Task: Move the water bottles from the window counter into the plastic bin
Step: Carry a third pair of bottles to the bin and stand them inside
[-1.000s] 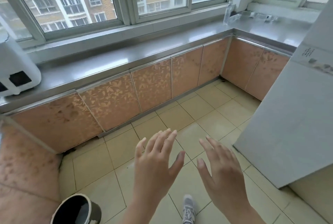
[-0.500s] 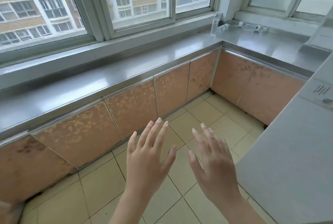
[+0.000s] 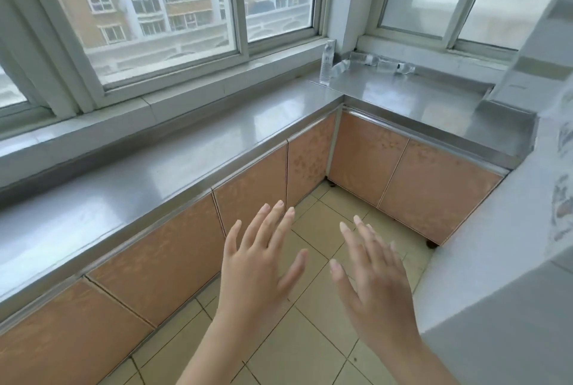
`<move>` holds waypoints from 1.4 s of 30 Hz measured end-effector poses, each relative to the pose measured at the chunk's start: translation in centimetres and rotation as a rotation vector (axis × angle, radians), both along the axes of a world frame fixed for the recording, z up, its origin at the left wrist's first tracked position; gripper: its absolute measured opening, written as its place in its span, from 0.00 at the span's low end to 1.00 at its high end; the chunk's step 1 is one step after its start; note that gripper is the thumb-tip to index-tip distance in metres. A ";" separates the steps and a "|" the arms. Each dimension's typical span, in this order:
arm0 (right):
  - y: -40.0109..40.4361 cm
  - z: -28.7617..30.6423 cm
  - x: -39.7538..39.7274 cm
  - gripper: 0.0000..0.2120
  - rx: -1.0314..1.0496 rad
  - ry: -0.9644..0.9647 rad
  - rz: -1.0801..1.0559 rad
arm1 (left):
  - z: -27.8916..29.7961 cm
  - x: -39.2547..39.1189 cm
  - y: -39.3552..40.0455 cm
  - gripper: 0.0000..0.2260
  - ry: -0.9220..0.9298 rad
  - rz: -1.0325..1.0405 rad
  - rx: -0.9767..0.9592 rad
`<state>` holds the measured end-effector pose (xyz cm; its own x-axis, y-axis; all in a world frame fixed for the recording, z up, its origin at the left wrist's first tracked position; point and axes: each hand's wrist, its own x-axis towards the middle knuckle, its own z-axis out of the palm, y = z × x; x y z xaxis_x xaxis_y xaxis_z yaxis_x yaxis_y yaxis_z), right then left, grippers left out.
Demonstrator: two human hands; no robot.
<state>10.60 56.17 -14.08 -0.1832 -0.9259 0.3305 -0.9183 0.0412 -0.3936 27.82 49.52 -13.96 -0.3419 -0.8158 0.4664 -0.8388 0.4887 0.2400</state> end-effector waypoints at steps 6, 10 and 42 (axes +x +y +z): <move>-8.4 -0.1 -3.8 0.28 -0.001 -0.050 -0.113 | 0.3 -4.6 -10.0 0.26 -0.014 -0.120 0.044; -14.4 -0.9 -7.6 0.29 0.012 -0.051 -0.144 | -0.5 -8.5 -16.4 0.25 -0.015 -0.168 0.038; -68.0 0.3 -39.5 0.28 0.127 0.093 -0.108 | -2.0 -40.8 -69.9 0.26 0.054 -0.099 0.090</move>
